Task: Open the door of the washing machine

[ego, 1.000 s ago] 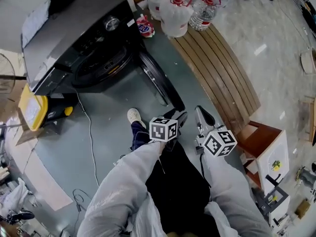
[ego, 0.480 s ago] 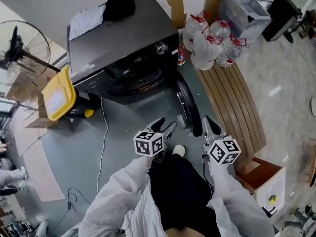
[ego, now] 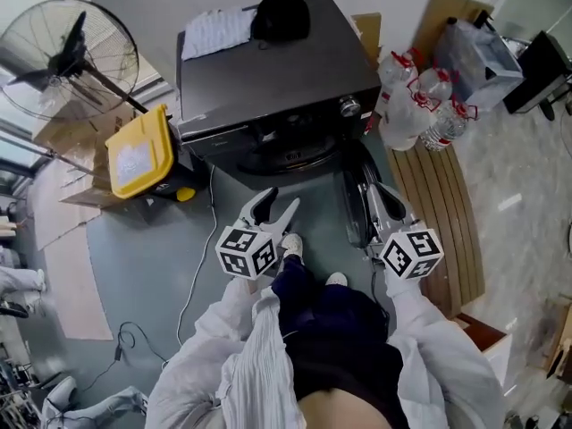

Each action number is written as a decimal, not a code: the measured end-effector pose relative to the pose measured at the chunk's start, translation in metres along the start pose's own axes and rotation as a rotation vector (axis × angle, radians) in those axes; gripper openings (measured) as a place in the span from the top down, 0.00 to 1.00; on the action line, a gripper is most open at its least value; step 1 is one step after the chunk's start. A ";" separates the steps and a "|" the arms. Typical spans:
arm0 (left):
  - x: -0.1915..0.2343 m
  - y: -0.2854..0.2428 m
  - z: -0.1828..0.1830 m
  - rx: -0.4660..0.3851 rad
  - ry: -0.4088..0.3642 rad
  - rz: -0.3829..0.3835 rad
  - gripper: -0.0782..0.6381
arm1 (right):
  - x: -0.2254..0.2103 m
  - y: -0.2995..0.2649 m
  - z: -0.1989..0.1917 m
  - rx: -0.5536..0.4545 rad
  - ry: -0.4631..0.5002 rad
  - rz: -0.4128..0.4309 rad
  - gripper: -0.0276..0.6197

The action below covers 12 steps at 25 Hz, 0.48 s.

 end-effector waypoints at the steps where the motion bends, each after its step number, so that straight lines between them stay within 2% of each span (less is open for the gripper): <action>1: 0.009 0.006 0.006 -0.013 -0.015 0.011 0.58 | 0.008 -0.008 0.003 0.007 0.028 0.007 0.95; 6: 0.050 0.025 0.025 -0.069 -0.068 0.036 0.60 | 0.040 -0.044 0.008 0.025 0.101 0.051 0.95; 9: 0.069 0.033 0.029 -0.088 -0.087 0.056 0.65 | 0.052 -0.062 0.002 0.029 0.107 0.060 0.95; 12: 0.084 0.041 0.031 -0.120 -0.075 0.054 0.72 | 0.062 -0.079 -0.011 0.029 0.104 0.062 0.95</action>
Point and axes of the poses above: the fingertips, and each gripper's own axes: y backward along the fingers, x to its left, z out of its top, the point moved 4 cm from there along y, backward along the fingers, and after that the axes turned 13 degrees about -y, right-handed, at the moved point
